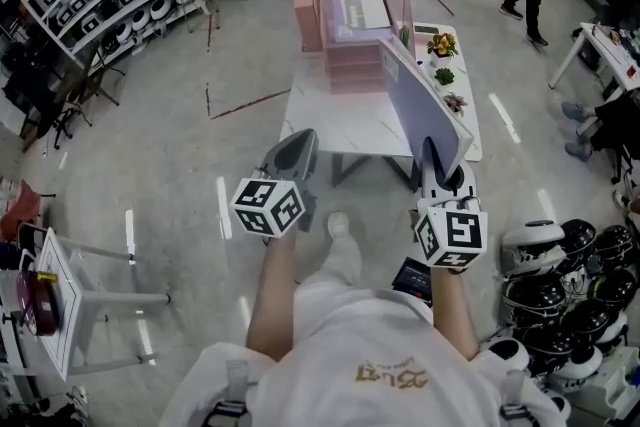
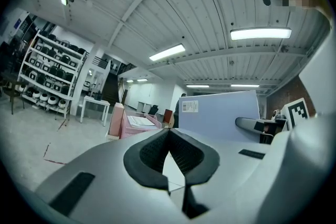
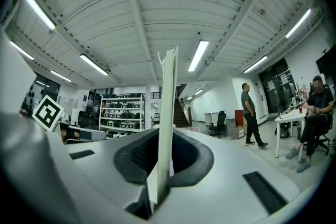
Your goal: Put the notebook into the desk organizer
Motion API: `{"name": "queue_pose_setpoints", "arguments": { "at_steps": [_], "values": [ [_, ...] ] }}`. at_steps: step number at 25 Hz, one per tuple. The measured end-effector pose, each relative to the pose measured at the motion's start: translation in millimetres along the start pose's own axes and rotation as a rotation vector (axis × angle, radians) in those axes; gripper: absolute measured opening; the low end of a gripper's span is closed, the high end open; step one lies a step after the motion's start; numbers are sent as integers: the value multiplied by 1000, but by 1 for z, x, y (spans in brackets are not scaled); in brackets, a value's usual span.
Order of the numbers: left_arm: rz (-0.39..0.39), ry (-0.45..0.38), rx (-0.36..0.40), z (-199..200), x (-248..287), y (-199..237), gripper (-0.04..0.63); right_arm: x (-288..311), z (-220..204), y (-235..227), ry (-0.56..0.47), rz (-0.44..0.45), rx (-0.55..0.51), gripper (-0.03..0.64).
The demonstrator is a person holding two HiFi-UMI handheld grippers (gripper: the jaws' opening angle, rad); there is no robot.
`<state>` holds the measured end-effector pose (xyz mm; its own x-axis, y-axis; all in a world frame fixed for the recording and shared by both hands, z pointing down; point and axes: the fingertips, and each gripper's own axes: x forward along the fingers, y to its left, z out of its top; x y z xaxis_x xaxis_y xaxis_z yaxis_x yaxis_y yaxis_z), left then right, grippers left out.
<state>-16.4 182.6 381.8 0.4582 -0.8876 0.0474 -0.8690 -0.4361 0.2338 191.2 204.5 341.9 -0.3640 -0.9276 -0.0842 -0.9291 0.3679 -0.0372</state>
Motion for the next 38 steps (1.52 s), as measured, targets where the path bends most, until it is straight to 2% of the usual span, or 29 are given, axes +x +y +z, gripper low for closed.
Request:
{"name": "queue_pose_setpoints", "arguments": {
  "at_steps": [8,19,28,38],
  "values": [
    [-39,-4,-2,19,95,60,15,99,-3,-20,-11,-21,-6,43],
    [-126,29,-1,58,230,159,15,256,-1,-35,-9,-96,-17,43],
    [-172,62,-34,56,289,217,15,337,-25,-38,38,-144,-12,43],
    [-230,86,-73,44,322,235,15,368,-35,-41,61,-181,-34,43]
  ]
}}
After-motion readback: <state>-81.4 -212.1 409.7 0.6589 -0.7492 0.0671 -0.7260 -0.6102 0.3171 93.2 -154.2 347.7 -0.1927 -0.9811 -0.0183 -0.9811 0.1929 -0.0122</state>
